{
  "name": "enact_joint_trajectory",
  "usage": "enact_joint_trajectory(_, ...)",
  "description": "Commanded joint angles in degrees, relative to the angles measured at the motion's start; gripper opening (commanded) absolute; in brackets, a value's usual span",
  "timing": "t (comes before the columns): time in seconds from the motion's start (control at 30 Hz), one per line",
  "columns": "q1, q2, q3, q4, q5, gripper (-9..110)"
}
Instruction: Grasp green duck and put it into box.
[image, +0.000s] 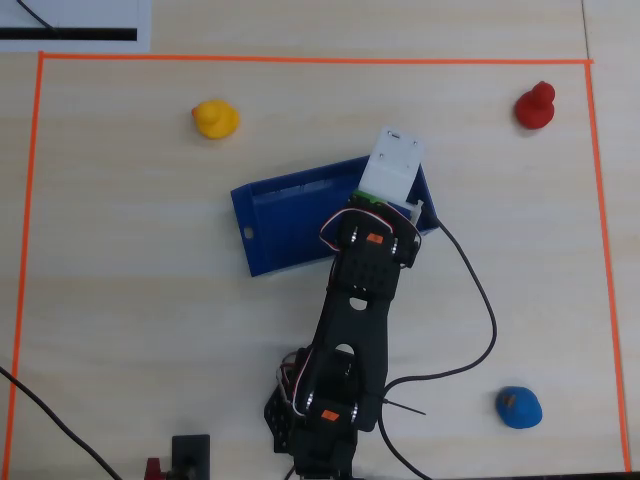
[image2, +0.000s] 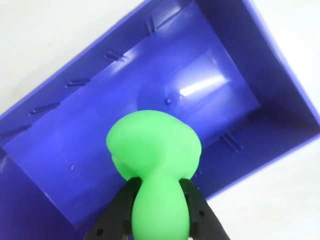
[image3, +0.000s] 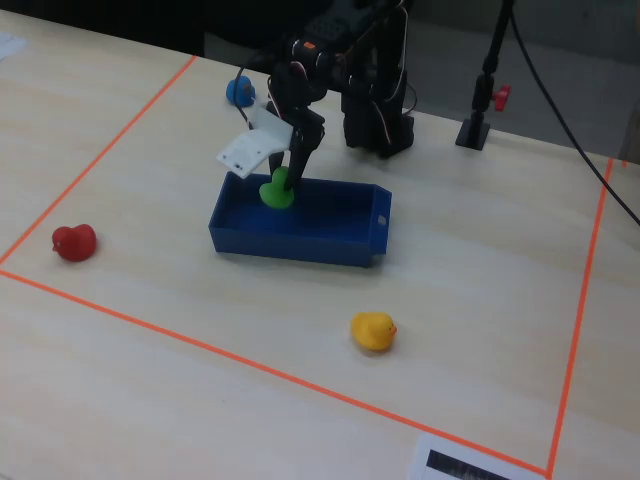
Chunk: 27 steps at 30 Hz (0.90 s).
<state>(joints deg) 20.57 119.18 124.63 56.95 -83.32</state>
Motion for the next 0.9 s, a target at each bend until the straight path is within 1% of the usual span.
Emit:
enact_joint_trajectory(0.0, -0.62, -0.62, -2.99, -1.85, 0.62, 9)
enact_joint_trajectory(0.17, -0.18, -1.58, -2.99, -2.99, 0.18, 19)
enact_joint_trajectory(0.4, 0.7, -2.02, -3.43, -5.54, -0.18, 22)
enact_joint_trajectory(0.5, 0.7, -0.35, -4.66, -3.87, 1.05, 16)
enact_joint_trajectory(0.6, 0.88, 4.83, -6.77, 1.05, 4.66, 12)
enact_joint_trajectory(0.7, 0.35, 13.8, -6.06, 6.68, 5.71, 10)
enact_joint_trajectory(0.8, -2.46, 24.96, -1.93, 12.57, 5.01, 1)
enact_joint_trajectory(0.87, -3.52, 32.26, 0.44, 17.4, 4.66, 0)
